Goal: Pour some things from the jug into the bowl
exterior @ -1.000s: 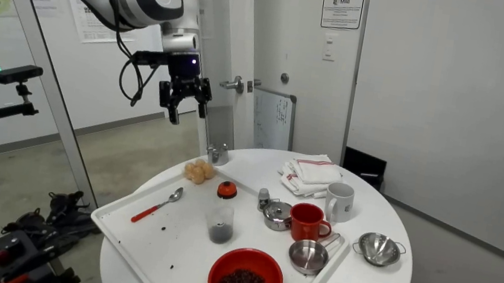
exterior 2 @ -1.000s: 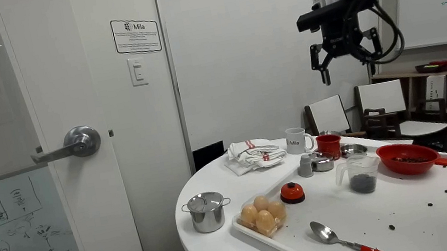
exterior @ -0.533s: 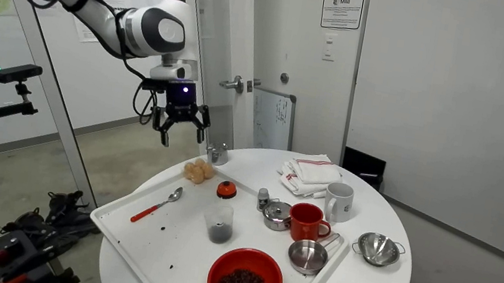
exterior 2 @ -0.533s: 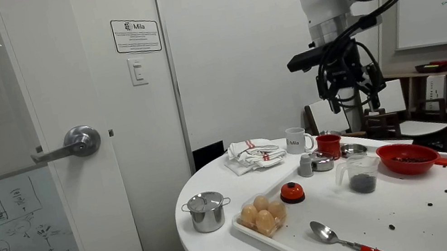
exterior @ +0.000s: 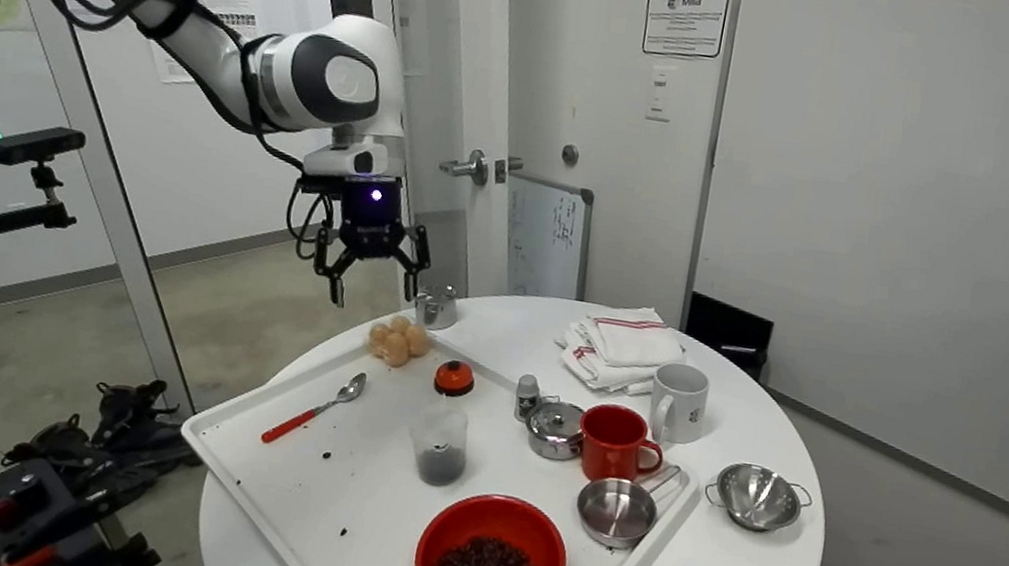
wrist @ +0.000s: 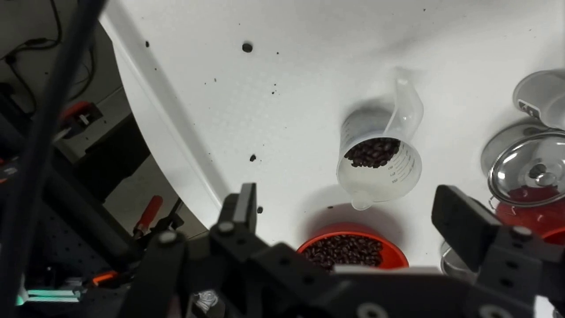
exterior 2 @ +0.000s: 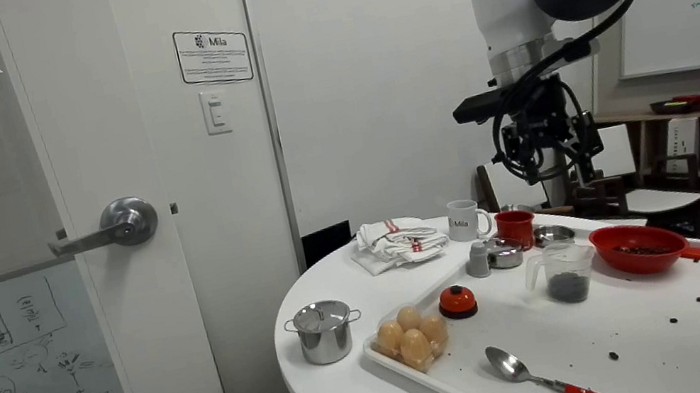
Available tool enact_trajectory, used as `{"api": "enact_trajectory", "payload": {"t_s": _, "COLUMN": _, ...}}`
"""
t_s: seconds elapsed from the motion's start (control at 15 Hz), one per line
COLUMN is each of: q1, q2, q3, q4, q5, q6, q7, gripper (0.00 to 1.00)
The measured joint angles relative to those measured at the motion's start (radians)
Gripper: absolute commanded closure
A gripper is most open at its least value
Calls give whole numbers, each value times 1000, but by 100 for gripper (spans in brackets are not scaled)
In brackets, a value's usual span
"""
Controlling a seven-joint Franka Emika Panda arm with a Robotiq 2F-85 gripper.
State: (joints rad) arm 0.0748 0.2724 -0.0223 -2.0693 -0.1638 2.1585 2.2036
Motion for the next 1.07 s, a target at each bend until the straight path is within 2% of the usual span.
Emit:
{"api": "enact_trajectory", "payload": {"t_s": 0.53, "q1": 0, "q2": 158, "q3": -14, "q4": 131, "q5": 105, "q6": 0, "q7": 139, "gripper": 0}}
{"api": "enact_trajectory", "payload": {"t_s": 1.07, "q1": 16, "q2": 267, "q3": -71, "q4": 203, "q5": 69, "q6": 17, "q7": 211, "gripper": 0}}
